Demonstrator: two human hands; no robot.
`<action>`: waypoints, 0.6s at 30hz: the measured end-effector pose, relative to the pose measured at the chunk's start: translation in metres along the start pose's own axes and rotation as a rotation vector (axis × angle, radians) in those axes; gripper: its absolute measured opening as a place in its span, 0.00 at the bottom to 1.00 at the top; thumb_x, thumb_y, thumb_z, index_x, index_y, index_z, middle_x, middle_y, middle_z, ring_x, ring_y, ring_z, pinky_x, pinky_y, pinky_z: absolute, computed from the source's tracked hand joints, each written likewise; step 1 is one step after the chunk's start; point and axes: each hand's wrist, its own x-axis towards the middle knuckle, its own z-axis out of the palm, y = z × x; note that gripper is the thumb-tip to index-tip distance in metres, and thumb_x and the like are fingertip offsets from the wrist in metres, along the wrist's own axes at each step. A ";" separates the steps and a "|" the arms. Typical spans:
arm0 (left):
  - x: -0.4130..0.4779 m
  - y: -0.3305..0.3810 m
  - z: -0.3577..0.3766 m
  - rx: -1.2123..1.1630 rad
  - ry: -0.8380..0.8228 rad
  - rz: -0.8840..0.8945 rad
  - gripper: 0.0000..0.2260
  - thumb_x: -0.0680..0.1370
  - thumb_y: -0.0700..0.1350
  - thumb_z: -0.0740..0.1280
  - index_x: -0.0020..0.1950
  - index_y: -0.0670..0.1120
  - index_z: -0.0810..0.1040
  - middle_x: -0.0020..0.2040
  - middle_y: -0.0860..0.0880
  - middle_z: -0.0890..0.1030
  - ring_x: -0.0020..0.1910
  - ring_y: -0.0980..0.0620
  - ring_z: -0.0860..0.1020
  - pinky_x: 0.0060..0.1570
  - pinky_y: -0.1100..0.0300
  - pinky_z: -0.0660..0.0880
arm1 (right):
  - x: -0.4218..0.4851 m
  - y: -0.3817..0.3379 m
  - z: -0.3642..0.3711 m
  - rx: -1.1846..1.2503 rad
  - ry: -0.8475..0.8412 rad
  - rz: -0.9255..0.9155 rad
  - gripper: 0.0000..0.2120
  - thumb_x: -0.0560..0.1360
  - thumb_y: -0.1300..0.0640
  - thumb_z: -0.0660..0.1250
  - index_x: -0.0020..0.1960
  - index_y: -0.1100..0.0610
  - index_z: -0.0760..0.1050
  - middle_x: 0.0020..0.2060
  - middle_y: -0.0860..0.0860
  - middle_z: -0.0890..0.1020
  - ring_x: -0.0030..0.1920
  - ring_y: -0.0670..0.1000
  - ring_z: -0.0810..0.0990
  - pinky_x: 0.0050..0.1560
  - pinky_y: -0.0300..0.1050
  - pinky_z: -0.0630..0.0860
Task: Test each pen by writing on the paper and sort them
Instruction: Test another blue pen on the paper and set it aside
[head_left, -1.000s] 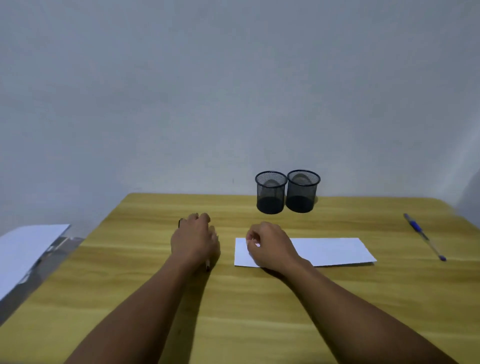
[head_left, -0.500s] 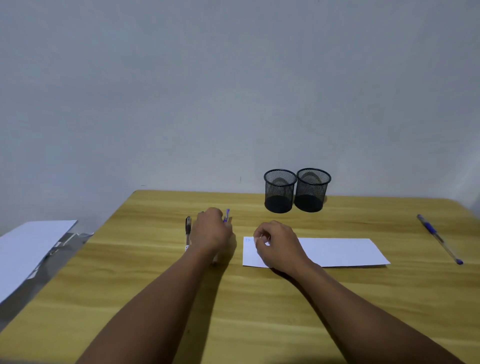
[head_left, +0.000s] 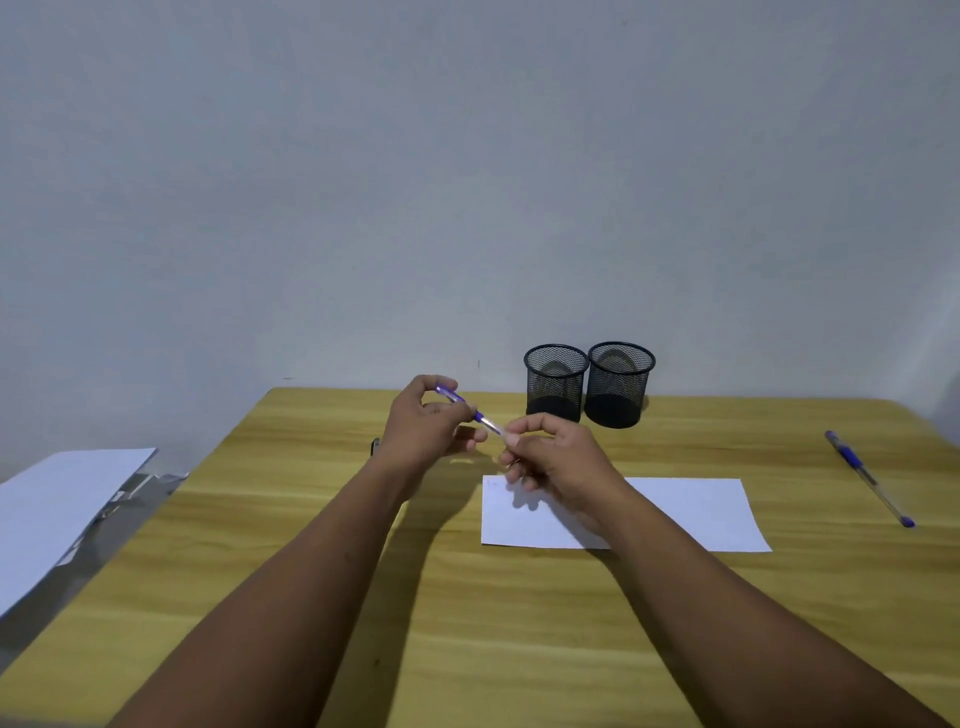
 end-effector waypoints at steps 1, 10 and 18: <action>-0.001 -0.002 -0.001 -0.008 -0.023 -0.013 0.10 0.76 0.35 0.73 0.55 0.40 0.76 0.42 0.38 0.83 0.37 0.41 0.84 0.43 0.51 0.83 | 0.001 -0.003 -0.006 0.078 0.042 0.019 0.08 0.79 0.65 0.70 0.57 0.66 0.78 0.35 0.57 0.83 0.29 0.49 0.80 0.29 0.39 0.71; -0.015 -0.019 0.018 0.146 -0.185 -0.055 0.10 0.72 0.41 0.78 0.49 0.37 0.84 0.37 0.41 0.84 0.32 0.49 0.81 0.33 0.60 0.79 | 0.012 -0.007 -0.023 0.152 0.100 0.137 0.09 0.78 0.56 0.73 0.41 0.56 0.77 0.27 0.51 0.77 0.25 0.46 0.70 0.26 0.38 0.64; -0.015 -0.019 -0.001 0.241 -0.268 -0.061 0.11 0.73 0.40 0.76 0.44 0.32 0.81 0.33 0.40 0.81 0.29 0.47 0.78 0.30 0.61 0.77 | 0.023 -0.023 -0.039 0.090 0.091 0.074 0.13 0.81 0.58 0.68 0.39 0.57 0.72 0.24 0.50 0.76 0.20 0.44 0.70 0.20 0.33 0.63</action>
